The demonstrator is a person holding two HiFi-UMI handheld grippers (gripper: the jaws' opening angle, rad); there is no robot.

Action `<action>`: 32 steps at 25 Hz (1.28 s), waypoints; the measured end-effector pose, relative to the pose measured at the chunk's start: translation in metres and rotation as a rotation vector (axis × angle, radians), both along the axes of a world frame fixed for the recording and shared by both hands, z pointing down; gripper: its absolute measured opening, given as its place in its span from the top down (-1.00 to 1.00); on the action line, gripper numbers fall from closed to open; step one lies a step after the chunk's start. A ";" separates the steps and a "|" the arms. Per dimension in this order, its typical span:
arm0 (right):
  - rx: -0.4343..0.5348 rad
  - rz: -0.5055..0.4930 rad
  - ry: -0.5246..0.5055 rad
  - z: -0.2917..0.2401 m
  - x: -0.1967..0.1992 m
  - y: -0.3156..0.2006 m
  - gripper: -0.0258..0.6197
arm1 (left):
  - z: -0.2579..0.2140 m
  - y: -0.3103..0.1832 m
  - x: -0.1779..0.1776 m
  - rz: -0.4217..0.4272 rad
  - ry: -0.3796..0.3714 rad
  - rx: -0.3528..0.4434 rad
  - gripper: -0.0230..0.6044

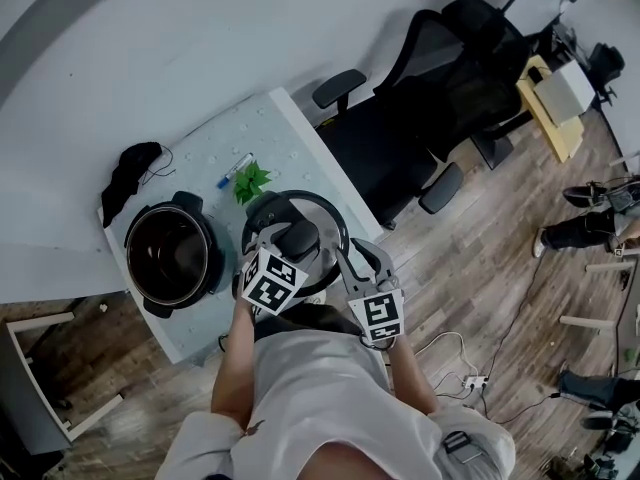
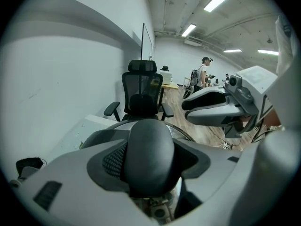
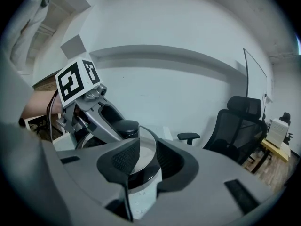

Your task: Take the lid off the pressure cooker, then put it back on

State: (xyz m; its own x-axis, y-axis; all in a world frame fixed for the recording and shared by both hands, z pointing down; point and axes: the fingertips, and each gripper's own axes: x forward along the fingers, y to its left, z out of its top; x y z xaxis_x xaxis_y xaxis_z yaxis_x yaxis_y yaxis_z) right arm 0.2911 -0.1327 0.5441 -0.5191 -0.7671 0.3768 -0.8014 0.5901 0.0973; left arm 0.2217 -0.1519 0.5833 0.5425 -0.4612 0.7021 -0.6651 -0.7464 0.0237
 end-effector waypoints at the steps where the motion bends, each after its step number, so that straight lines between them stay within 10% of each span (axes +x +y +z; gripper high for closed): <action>1: -0.011 -0.002 0.007 0.006 0.000 -0.001 0.56 | 0.005 0.000 0.000 -0.002 -0.002 -0.003 0.05; 32: -0.180 -0.034 0.074 0.123 -0.006 -0.033 0.58 | 0.129 -0.025 -0.001 -0.100 0.003 -0.041 0.05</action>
State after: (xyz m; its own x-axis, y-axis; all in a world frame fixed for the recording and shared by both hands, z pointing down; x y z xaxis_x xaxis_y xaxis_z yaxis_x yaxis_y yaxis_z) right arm 0.2856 -0.1658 0.6674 -0.5089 -0.6667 0.5446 -0.7756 0.6296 0.0461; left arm 0.2208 -0.1772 0.7120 0.4973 -0.4841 0.7200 -0.7359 -0.6749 0.0545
